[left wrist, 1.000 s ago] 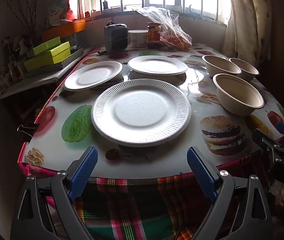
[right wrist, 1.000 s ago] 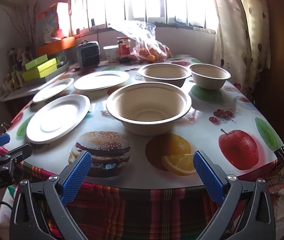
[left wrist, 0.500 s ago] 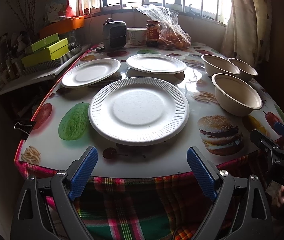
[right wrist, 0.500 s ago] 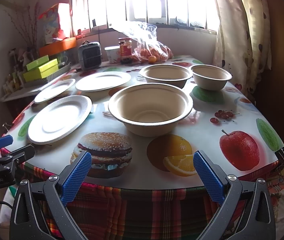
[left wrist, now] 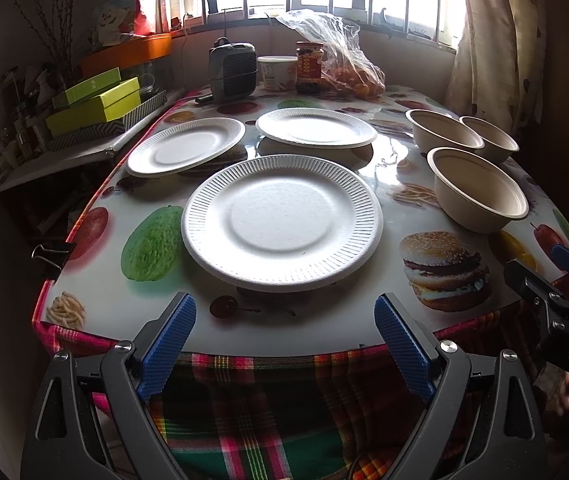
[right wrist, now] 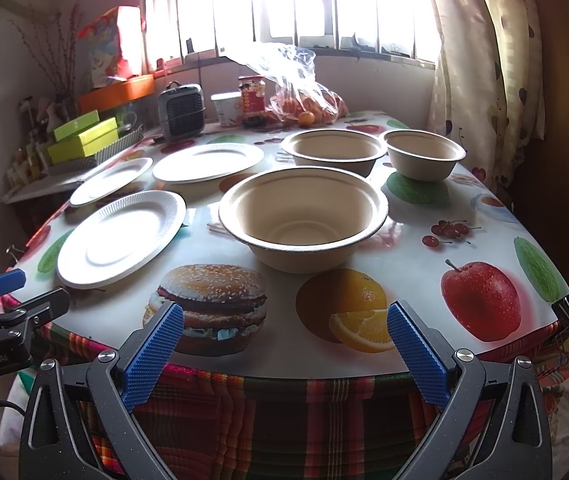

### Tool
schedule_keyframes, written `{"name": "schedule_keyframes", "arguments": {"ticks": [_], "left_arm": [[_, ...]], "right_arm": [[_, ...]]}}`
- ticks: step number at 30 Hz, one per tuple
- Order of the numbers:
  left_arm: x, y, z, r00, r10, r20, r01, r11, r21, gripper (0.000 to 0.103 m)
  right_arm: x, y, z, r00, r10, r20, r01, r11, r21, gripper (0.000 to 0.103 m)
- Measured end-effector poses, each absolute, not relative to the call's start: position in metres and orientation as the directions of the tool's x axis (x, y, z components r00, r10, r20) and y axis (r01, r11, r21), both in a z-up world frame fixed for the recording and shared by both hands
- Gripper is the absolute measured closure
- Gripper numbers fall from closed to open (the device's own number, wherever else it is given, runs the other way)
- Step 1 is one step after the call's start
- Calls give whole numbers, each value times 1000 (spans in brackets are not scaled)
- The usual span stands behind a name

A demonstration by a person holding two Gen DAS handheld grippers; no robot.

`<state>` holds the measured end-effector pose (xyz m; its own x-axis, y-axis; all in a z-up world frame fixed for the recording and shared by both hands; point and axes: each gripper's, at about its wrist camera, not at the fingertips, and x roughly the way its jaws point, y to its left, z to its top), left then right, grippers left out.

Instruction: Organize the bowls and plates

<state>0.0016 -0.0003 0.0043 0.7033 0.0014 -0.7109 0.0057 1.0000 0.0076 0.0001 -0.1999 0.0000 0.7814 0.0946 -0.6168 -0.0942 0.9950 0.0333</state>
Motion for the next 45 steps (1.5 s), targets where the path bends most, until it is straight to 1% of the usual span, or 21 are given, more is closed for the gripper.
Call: {"name": "schedule_keyframes", "arguments": {"ticks": [38, 45], "left_arm": [[1, 5, 7, 713, 17, -701, -11, 1000, 13, 12], [2, 8, 12, 724, 28, -690, -20, 1000, 20, 12]], "right_arm": [[0, -199, 2, 784, 92, -614, -92, 995, 33, 0], [0, -196, 13, 799, 98, -594, -102, 994, 27, 0]]}}
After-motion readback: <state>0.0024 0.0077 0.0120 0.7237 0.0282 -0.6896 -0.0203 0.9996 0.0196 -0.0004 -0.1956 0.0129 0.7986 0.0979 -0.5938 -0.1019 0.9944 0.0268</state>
